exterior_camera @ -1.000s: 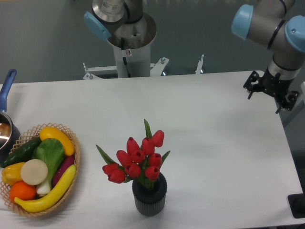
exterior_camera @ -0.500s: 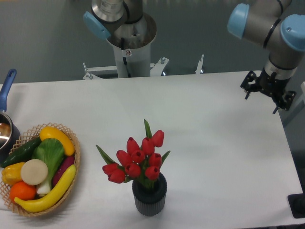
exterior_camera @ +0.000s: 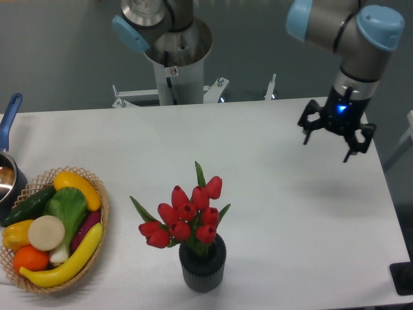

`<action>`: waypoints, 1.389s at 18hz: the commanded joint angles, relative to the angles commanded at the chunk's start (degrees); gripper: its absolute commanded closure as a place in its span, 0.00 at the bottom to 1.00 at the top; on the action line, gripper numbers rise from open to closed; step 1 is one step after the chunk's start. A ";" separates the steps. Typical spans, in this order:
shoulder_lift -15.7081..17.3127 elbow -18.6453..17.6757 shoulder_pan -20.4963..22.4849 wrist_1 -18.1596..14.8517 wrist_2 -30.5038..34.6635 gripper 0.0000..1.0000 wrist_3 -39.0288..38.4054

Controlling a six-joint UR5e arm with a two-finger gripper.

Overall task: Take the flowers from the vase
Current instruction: 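Move the open gripper down to the tulip stems above the vase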

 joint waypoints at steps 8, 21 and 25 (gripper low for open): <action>4.32 -7.31 -1.23 2.21 -15.99 0.00 -0.61; -9.21 -1.61 -10.28 13.63 -33.59 0.00 -0.53; -11.41 0.77 -11.16 13.72 -36.74 0.00 -0.53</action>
